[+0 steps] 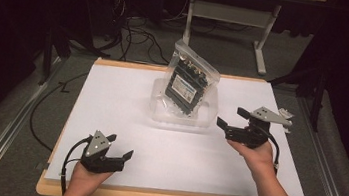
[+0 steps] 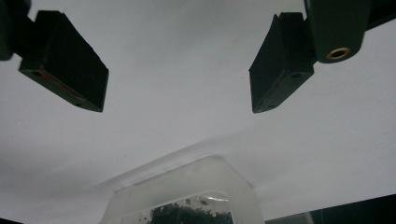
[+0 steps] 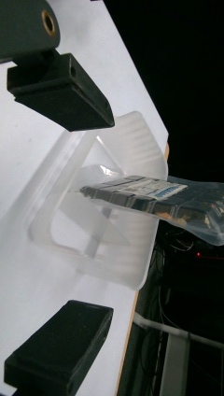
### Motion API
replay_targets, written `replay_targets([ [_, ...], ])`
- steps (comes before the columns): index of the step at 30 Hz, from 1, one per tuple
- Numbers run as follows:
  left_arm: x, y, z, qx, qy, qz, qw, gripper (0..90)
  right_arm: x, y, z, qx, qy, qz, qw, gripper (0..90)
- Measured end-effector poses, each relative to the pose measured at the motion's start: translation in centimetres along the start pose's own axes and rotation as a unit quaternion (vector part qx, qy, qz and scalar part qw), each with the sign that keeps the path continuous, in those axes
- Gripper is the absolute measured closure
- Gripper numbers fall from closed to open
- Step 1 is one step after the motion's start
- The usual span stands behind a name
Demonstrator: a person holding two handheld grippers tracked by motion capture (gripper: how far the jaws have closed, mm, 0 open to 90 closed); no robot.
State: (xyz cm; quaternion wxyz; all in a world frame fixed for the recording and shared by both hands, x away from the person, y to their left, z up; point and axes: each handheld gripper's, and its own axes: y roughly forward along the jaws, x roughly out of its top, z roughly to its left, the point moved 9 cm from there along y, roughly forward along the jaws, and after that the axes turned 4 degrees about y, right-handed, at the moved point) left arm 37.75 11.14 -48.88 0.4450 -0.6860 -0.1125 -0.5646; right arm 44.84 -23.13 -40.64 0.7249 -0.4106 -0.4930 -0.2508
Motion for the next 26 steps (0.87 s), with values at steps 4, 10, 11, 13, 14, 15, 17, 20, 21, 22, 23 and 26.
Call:
replay_targets([
  [4, 0.0, 0.1, -0.3, -0.001, 0.001, 0.000, 1.0000, 20.9, -0.9, -1.8, 0.1, -0.011, -0.010, -0.003, 0.9999, 9.0],
  [10, 0.2, 0.0, -0.9, -0.008, 0.003, -0.005, 0.9999, 21.7, -3.4, -4.9, 0.6, -0.019, -0.007, -0.014, 0.9997, 9.6],
  [11, 0.1, 0.0, -1.0, -0.010, 0.003, -0.005, 0.9999, 21.9, -3.8, -5.3, 0.7, -0.019, -0.006, -0.014, 0.9997, 9.6],
  [13, 0.0, 0.2, -1.1, -0.012, 0.003, -0.002, 0.9999, 21.9, -5.4, -6.5, 0.7, -0.023, -0.001, -0.014, 0.9996, 9.5],
  [14, 0.0, 0.3, -1.1, -0.013, 0.003, 0.000, 0.9999, 21.9, -6.2, -7.1, 0.7, -0.027, 0.002, -0.019, 0.9994, 10.3],
  [15, 0.0, 0.3, -1.2, -0.014, 0.002, 0.001, 0.9999, 21.9, -7.2, -7.6, 0.5, -0.033, 0.004, -0.021, 0.9992, 12.1],
  [17, 0.0, 0.5, -1.2, -0.017, 0.000, 0.000, 0.9999, 21.9, -8.9, -8.0, 0.4, -0.032, 0.004, -0.002, 0.9995, 12.3],
  [20, 0.0, 0.7, -1.4, -0.019, 0.000, 0.003, 0.9998, 22.2, -10.3, -8.4, 0.1, -0.035, 0.013, 0.009, 0.9993, 13.2],
  [21, 0.0, 0.7, -1.4, -0.020, -0.001, 0.004, 0.9998, 22.5, -10.3, -8.3, -0.1, -0.035, 0.016, 0.010, 0.9992, 13.1],
  [22, 0.0, 0.8, -1.4, -0.019, -0.004, 0.004, 0.9998, 22.7, -10.2, -8.3, -0.1, -0.034, 0.017, 0.009, 0.9992, 13.1],
  [23, 0.0, 0.8, -1.4, -0.019, -0.005, 0.004, 0.9998, 22.9, -10.0, -8.2, -0.2, -0.035, 0.016, 0.006, 0.9993, 13.1],
  [26, -0.1, 0.7, -1.4, -0.021, -0.007, 0.004, 0.9997, 23.6, -10.0, -8.0, -0.3, -0.033, 0.020, 0.004, 0.9992, 13.1],
])
